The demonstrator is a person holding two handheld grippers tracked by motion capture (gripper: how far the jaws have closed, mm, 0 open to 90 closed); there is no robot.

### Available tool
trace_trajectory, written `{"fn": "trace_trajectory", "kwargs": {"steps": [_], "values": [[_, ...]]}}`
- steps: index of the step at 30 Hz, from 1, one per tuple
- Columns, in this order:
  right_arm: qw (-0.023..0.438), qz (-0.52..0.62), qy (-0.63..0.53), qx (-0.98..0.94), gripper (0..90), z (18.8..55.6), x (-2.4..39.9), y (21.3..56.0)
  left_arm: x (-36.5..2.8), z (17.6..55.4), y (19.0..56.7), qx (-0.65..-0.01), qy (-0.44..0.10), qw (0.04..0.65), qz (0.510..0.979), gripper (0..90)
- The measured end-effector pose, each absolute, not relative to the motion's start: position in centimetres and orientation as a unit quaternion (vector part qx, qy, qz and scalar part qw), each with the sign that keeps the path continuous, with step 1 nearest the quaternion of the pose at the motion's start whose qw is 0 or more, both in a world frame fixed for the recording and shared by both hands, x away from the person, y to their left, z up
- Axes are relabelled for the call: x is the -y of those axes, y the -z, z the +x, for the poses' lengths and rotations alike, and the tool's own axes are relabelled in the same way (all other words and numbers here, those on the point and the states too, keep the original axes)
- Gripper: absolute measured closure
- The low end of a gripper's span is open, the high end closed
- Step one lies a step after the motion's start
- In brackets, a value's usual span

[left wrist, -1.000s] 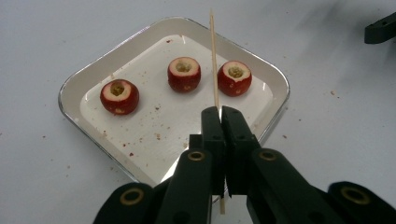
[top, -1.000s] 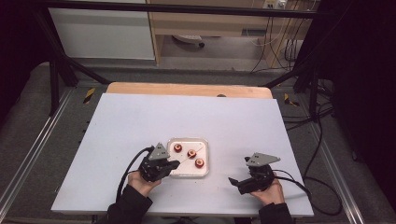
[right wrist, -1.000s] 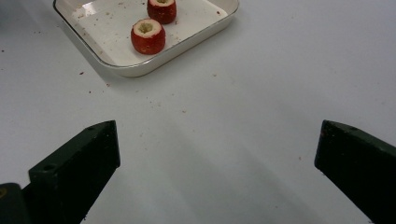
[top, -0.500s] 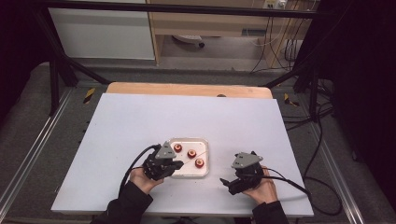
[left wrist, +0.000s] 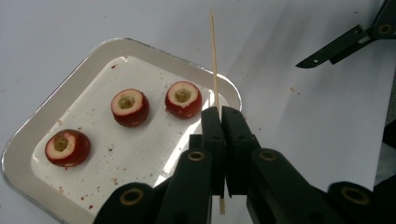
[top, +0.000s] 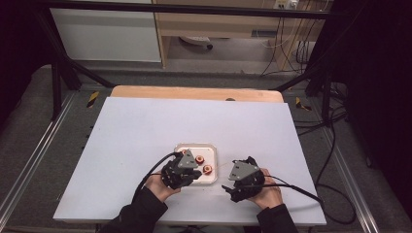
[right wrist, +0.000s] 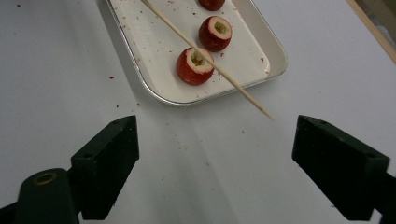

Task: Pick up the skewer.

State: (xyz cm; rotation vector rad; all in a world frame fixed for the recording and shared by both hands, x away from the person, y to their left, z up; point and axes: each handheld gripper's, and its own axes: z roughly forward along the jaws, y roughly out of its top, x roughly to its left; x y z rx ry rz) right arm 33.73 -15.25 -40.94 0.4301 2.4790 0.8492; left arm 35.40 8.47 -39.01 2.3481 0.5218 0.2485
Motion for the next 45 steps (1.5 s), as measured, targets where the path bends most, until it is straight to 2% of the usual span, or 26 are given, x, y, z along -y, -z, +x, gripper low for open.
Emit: {"fn": "trace_trajectory", "kwargs": {"steps": [6, 16, 26, 33, 45], "values": [[0.256, 0.124, -0.294, -0.913, 23.6, 33.5, 14.6, 40.9, -7.5, 35.3, 39.0, -0.189, -0.087, 0.347, 0.914, 88.4], [0.286, 0.047, -0.263, -0.920, 44.9, 32.9, 13.9, 41.1, -5.8, 34.9, 39.0, -0.170, -0.081, 0.336, 0.923, 88.4], [0.306, -0.037, -0.221, -0.925, 61.5, 32.7, 13.8, 41.8, -5.2, 34.9, 39.4, -0.163, -0.076, 0.327, 0.928, 88.5], [0.322, -0.090, -0.197, -0.922, 71.0, 32.5, 13.7, 42.3, -4.7, 34.8, 39.4, -0.151, -0.074, 0.322, 0.932, 88.4], [0.328, -0.131, -0.170, -0.920, 82.4, 32.3, 13.8, 42.5, -4.2, 34.5, 39.7, -0.141, -0.068, 0.319, 0.935, 88.4]]}}
